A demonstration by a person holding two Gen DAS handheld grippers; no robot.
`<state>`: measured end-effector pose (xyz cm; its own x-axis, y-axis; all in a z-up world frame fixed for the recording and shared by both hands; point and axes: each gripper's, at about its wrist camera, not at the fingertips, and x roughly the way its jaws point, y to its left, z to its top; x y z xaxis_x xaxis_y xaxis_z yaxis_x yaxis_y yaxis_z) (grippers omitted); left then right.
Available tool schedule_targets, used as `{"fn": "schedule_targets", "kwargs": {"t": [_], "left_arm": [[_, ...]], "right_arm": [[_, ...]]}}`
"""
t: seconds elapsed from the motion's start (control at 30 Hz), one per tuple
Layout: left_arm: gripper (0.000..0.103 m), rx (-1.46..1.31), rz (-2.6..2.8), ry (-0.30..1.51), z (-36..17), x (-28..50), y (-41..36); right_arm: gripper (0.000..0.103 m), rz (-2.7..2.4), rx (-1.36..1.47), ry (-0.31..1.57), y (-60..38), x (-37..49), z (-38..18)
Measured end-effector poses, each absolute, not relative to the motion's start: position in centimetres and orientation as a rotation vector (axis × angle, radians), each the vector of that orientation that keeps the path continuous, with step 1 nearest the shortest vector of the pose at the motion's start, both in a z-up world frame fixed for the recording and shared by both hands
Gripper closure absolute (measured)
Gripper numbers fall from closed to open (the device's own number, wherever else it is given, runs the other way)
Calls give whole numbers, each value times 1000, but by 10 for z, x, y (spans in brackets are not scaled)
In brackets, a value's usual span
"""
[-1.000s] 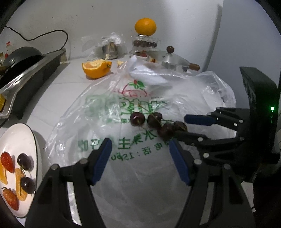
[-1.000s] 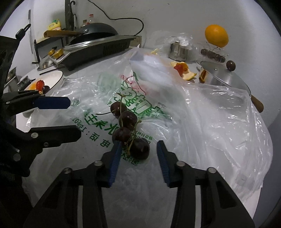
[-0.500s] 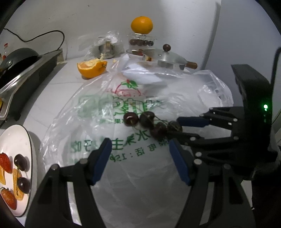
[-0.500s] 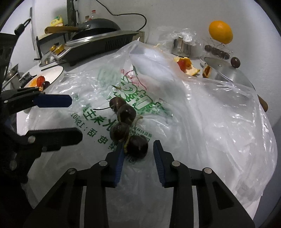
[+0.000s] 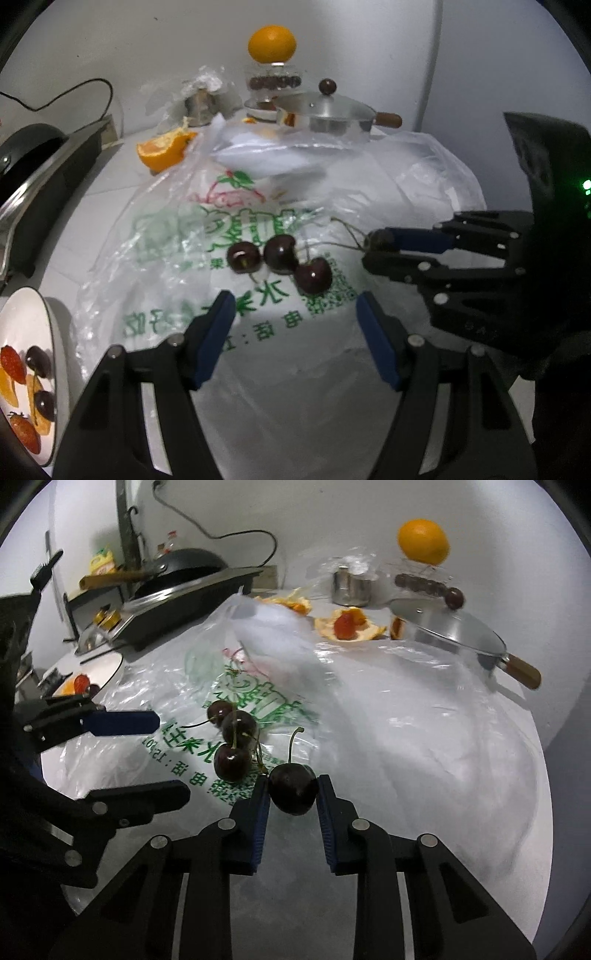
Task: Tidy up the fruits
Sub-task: 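Grasp a dark red cherry on the bag with the right tool, then grasp another cherry with the left tool while the right tool holds its cherry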
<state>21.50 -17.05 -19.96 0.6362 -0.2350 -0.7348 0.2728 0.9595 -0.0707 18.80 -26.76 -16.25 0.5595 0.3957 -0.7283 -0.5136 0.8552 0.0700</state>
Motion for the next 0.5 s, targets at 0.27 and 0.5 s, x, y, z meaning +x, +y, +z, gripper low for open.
{"fn": "schedule_targets", "kwargs": {"t": [0.27,0.5], "left_arm": [[41,37,-297,859,-203,224,-180],[53,86,-320,853,-199,224,-195]], "right_arm": [[76,537,-120,782,-283,188,-155],[76,548,-93,776,-286,191,-155]]}}
